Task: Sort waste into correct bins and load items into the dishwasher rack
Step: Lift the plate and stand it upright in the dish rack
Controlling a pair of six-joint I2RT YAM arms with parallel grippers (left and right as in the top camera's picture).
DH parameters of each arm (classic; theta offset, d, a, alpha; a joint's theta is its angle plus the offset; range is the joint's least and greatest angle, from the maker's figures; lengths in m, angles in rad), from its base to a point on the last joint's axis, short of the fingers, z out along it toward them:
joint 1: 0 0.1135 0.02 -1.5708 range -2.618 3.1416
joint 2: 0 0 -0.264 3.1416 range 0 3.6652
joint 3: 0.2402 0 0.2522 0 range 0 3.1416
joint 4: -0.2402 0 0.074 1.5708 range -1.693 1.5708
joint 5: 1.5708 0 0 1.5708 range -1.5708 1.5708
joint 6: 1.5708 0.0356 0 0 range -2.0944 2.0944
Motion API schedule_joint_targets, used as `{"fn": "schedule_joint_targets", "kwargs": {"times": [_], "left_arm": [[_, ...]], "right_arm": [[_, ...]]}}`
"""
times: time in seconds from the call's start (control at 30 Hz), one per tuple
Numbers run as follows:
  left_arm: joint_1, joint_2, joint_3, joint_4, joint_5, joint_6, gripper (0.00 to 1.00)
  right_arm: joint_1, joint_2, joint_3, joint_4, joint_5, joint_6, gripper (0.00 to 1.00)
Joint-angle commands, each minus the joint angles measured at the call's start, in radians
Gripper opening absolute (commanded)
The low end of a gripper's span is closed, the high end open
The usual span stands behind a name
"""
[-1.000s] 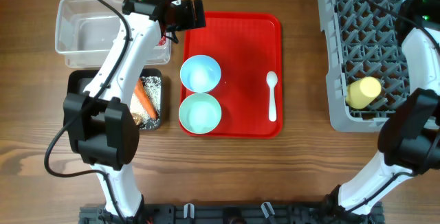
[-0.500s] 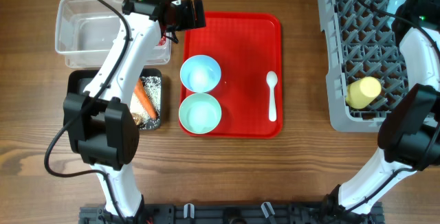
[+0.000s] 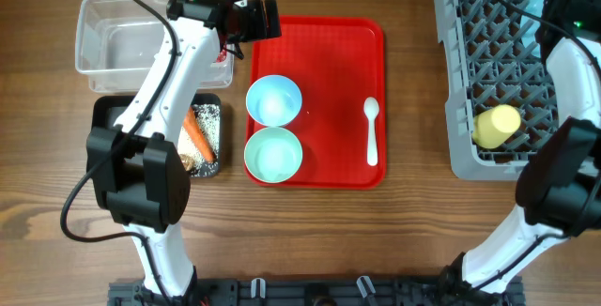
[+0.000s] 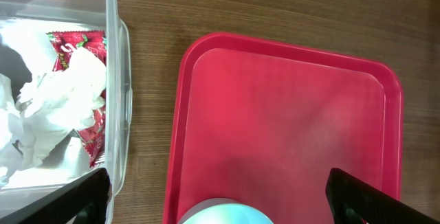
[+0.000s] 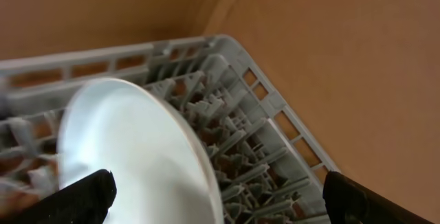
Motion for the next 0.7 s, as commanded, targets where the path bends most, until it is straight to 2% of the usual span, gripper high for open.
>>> {"fn": "schedule_joint_targets", "kwargs": {"times": [0.0, 0.07, 0.13, 0.23, 0.3, 0.4, 0.53, 0.67], "left_arm": [[0.004, -0.013, -0.003, -0.002, -0.018, 0.005, 1.0], [0.009, -0.016, -0.002, -0.009, -0.029, 0.041, 1.0], [0.022, -0.029, -0.002, -0.016, -0.028, 0.048, 1.0], [0.044, -0.07, -0.002, -0.02, -0.028, 0.035, 1.0], [0.055, -0.108, -0.002, -0.021, -0.028, 0.024, 1.0], [0.061, -0.169, -0.002, -0.028, -0.029, 0.024, 1.0], [0.061, -0.233, -0.003, -0.047, -0.063, 0.024, 1.0], [0.061, -0.244, -0.003, -0.058, -0.119, 0.024, 1.0]], "right_arm": [[0.056, -0.194, 0.009, -0.053, -0.155, 0.079, 1.0], [0.077, -0.253, 0.009, -0.109, -0.277, 0.131, 1.0], [0.093, -0.301, 0.009, -0.18, -0.485, 0.177, 1.0], [0.111, -0.32, 0.008, -0.266, -0.79, 0.242, 1.0], [0.131, -0.307, 0.006, -0.312, -0.911, 0.328, 1.0], [0.186, -0.262, 0.006, -0.388, -0.969, 0.438, 1.0], [0.32, -0.17, 0.006, -0.462, -0.977, 0.455, 1.0], [0.475, -0.056, 0.006, -0.451, -0.915, 0.456, 0.88]]}}
